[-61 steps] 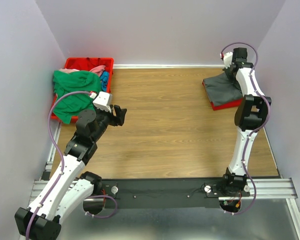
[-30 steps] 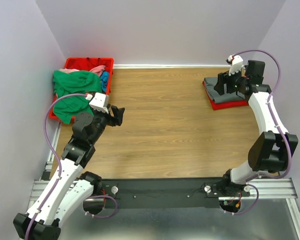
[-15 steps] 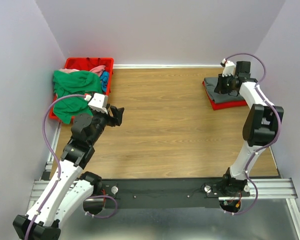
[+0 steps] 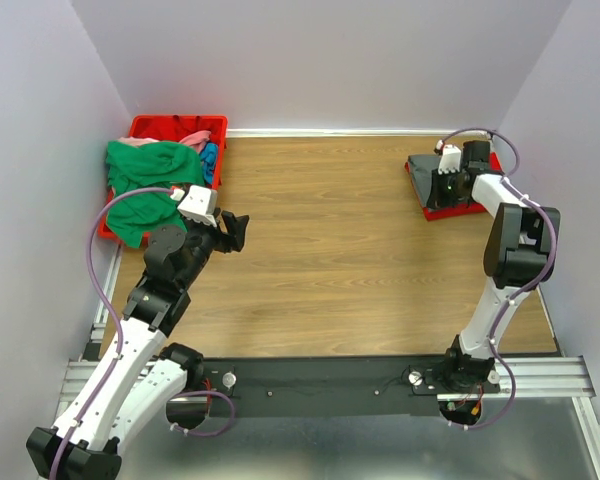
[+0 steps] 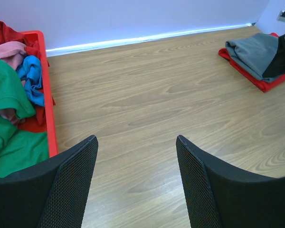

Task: Fold and stack the t-shirts
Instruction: Reset both grippers

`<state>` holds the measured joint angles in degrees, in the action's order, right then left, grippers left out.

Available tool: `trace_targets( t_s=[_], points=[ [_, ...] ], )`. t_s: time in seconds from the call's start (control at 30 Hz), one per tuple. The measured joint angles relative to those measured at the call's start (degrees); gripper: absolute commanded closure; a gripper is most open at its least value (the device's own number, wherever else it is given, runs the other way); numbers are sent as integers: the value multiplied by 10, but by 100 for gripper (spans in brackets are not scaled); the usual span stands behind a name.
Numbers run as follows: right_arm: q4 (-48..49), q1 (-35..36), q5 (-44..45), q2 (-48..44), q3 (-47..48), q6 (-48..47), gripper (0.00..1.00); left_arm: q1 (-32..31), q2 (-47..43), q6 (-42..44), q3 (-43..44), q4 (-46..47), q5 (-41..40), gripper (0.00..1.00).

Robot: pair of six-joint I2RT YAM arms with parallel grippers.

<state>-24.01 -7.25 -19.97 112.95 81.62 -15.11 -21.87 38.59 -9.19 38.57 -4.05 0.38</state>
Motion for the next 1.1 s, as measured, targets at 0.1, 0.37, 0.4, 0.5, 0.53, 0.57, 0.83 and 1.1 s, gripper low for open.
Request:
trace_targets(
  t_s=[0.1,0.37,0.4,0.5,0.53,0.57,0.83,1.1],
  points=[
    [2,0,0,0,-17,0,86,0,0,0,0,0,0,25],
    [1,0,-6,-16,-33,-1,85,0,0,0,0,0,0,25],
    [2,0,-9,-23,-33,-4,84,0,0,0,0,0,0,25],
    [2,0,-24,-61,-36,-12,82,0,-1,0,0,0,0,25],
    [3,0,-31,-81,-42,-15,82,0,-2,0,0,0,-1,25],
    [3,0,-40,-104,-50,-18,81,0,-4,0,0,0,-4,25],
    [4,-1,-105,-333,-146,-48,59,0,-12,0,0,-1,-14,16],
    [4,-1,-105,-527,-230,-43,2,17,-35,-16,2,-9,-55,2]
  ],
)
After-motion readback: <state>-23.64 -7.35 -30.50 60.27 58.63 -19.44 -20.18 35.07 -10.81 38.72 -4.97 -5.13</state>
